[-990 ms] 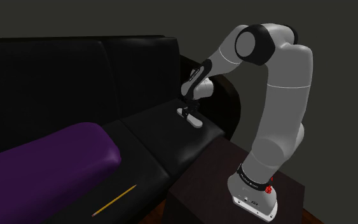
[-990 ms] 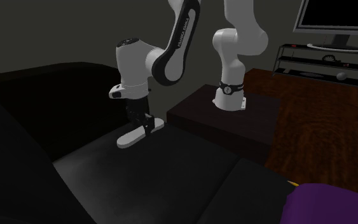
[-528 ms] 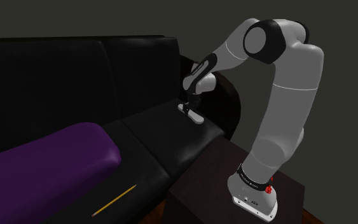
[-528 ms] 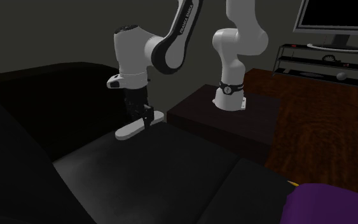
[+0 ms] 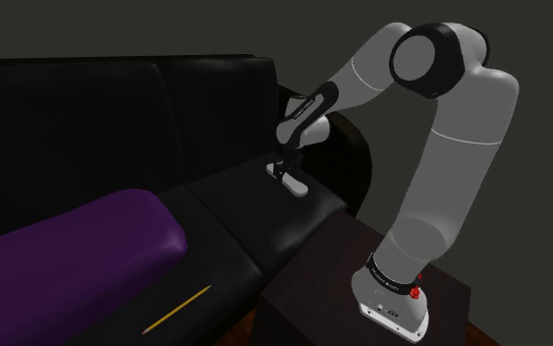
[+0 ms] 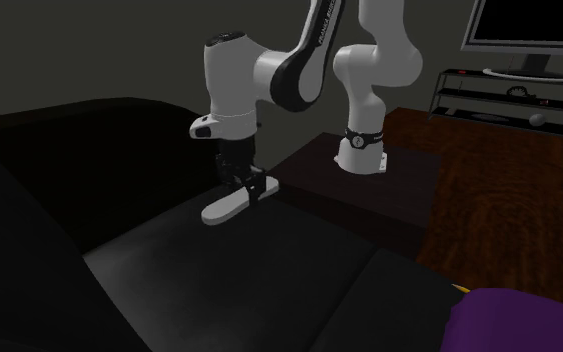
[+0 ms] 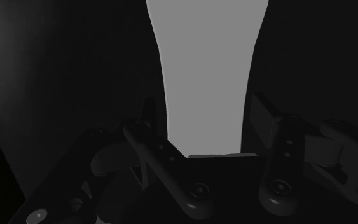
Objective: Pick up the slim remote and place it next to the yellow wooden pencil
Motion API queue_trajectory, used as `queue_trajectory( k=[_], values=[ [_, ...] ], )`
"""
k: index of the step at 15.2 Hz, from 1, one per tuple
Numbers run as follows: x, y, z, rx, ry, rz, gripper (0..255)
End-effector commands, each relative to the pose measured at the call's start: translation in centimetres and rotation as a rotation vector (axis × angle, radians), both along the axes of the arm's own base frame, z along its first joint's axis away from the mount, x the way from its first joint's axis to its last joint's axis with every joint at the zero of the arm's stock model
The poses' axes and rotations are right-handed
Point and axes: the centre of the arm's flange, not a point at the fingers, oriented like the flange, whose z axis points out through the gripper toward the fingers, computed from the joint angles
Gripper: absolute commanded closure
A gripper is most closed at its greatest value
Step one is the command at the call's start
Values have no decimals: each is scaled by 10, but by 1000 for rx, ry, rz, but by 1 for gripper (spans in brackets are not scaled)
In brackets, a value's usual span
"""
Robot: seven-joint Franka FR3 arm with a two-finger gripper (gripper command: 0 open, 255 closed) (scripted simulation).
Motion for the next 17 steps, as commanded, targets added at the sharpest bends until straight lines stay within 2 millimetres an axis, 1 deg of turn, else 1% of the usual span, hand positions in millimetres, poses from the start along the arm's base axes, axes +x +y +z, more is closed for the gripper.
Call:
queue_trajectory(
  k=[1, 17],
  values=[
    [-2, 26, 2, -1, 0, -2, 255],
    [-14, 237, 5, -1, 0, -2, 255]
  ],
)
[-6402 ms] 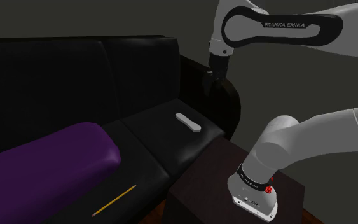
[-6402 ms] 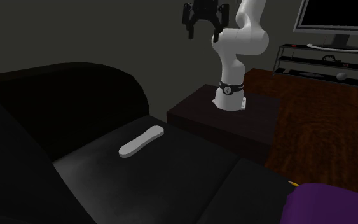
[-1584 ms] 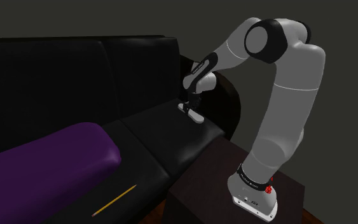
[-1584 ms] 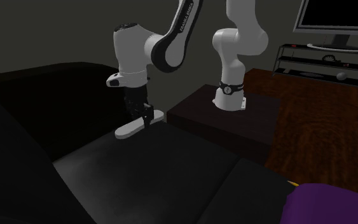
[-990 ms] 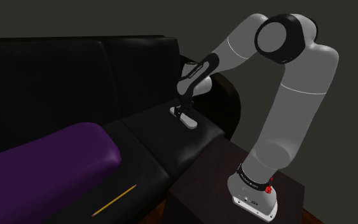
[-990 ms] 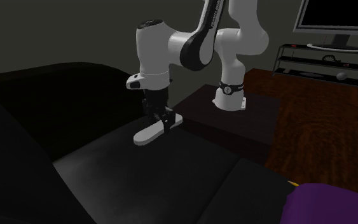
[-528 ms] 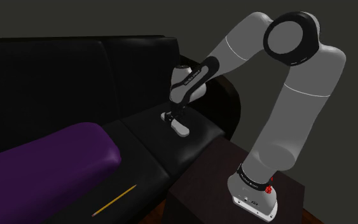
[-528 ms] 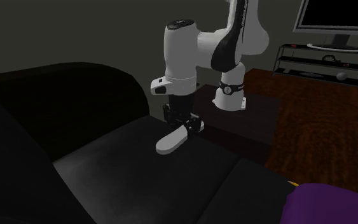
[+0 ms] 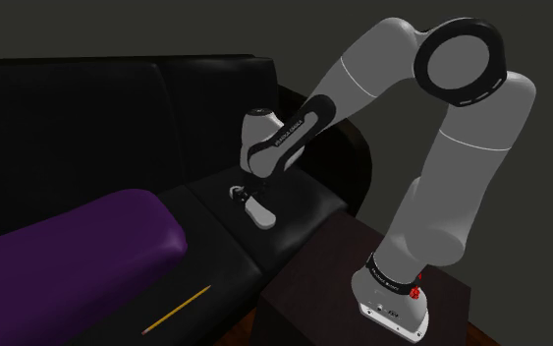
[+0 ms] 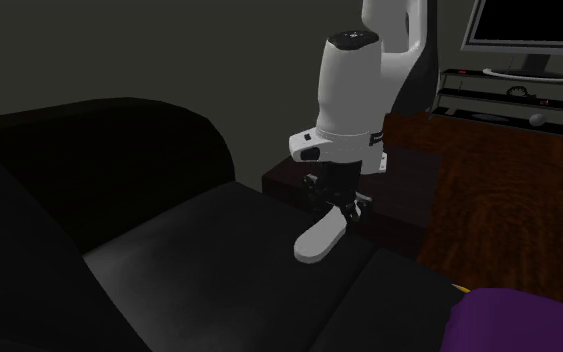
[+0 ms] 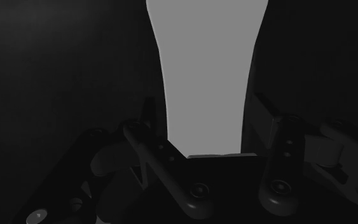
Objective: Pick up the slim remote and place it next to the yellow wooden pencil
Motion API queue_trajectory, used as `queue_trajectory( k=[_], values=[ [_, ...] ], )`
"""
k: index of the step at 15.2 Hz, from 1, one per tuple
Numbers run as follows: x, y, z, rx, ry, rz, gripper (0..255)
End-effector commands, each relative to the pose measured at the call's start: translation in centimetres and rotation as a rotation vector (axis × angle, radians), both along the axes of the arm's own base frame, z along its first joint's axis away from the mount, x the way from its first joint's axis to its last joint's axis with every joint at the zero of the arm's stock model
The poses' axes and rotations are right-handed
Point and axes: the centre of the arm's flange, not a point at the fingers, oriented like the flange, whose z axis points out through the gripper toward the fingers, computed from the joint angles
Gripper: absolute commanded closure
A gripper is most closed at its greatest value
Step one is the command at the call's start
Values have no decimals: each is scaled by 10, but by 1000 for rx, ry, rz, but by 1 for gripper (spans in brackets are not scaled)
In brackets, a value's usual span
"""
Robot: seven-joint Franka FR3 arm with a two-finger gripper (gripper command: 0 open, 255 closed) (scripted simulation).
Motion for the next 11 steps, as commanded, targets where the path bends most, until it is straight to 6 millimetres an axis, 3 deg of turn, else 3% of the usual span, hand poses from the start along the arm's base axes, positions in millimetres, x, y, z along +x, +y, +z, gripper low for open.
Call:
queue_trajectory(
  k=[1, 11],
  values=[
    [-2, 28, 2, 0, 0, -2, 255],
    [-9, 159, 4, 0, 0, -2, 255]
  ],
)
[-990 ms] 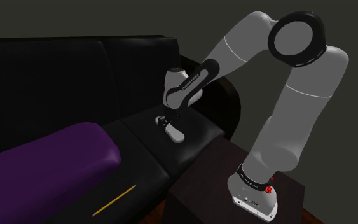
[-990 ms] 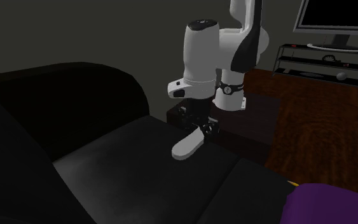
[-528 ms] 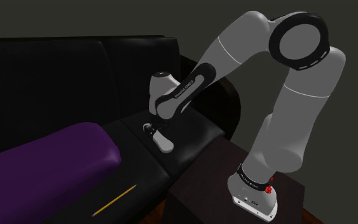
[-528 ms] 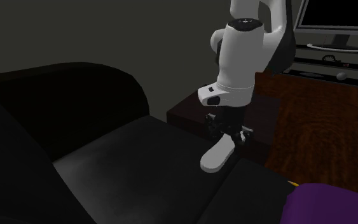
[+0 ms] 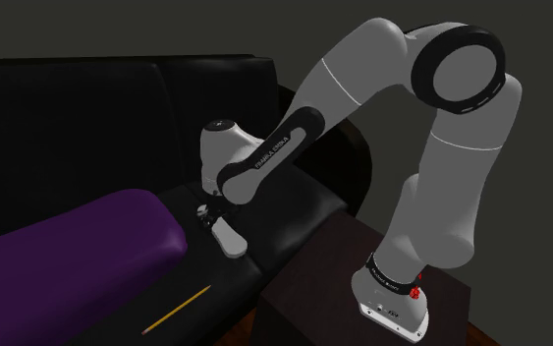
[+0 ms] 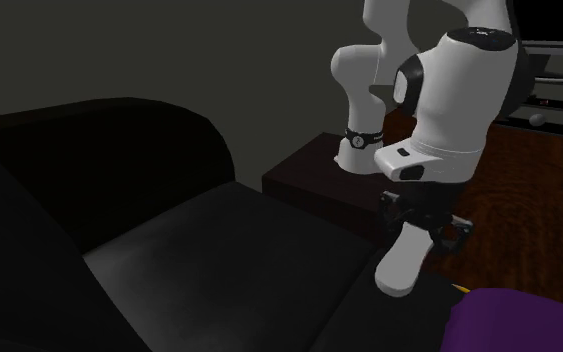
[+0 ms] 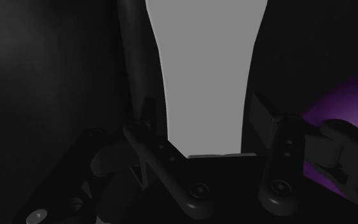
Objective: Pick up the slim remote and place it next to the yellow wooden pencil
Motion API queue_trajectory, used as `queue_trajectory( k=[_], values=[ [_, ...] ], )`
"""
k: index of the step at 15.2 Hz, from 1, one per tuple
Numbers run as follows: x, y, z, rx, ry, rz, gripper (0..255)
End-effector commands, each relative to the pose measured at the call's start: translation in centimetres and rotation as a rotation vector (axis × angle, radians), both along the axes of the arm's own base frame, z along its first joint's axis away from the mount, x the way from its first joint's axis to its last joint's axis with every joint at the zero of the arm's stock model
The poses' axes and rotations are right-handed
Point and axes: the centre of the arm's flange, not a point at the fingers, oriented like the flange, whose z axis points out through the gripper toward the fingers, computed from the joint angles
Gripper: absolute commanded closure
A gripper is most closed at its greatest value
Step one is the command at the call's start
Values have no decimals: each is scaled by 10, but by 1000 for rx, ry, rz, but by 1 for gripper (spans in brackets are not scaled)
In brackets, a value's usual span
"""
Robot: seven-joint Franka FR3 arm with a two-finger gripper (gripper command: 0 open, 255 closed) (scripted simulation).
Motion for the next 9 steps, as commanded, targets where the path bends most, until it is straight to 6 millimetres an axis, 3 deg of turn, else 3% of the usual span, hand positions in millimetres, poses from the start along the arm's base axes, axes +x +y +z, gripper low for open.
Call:
queue_trajectory(
  k=[1, 9],
  values=[
    [-1, 24, 0, 0, 0, -2, 255],
    [-1, 24, -42, 0, 0, -2, 255]
  ],
)
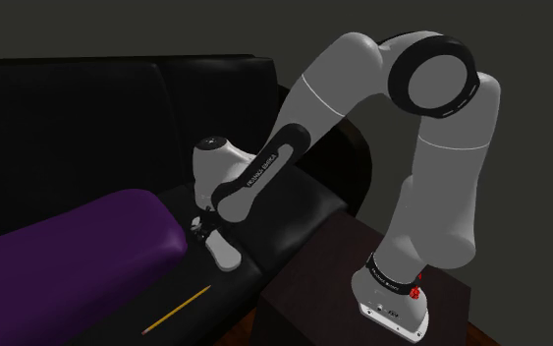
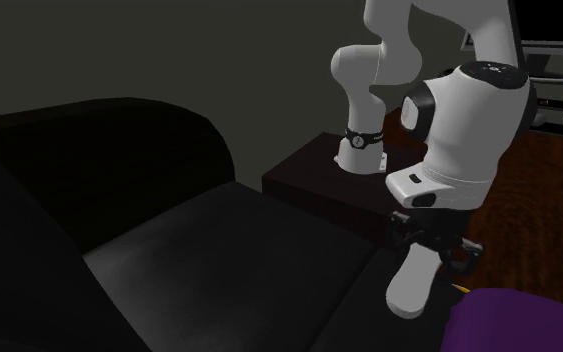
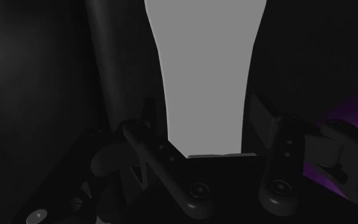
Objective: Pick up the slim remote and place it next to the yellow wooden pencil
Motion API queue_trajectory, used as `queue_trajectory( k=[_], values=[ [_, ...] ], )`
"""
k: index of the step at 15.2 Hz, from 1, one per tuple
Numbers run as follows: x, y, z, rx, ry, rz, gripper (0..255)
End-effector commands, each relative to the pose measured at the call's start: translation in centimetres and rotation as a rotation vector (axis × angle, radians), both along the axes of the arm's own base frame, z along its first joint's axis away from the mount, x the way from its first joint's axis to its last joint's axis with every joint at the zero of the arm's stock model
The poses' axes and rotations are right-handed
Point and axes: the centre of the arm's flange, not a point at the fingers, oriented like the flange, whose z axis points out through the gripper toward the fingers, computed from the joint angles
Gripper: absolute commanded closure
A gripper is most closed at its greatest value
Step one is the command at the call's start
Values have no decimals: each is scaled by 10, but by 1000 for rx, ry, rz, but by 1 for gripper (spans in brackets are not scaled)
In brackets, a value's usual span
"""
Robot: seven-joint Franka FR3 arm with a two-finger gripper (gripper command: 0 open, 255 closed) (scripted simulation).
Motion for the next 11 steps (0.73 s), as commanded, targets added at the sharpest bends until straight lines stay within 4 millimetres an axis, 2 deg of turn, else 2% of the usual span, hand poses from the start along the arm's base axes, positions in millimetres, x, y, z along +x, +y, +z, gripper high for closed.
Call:
queue_trajectory(
  k=[1, 7, 11],
  values=[
    [1, 1, -10, 0, -1, 0, 255],
    [1, 1, -44, 0, -1, 0, 255],
    [1, 1, -44, 0, -1, 0, 255]
  ],
)
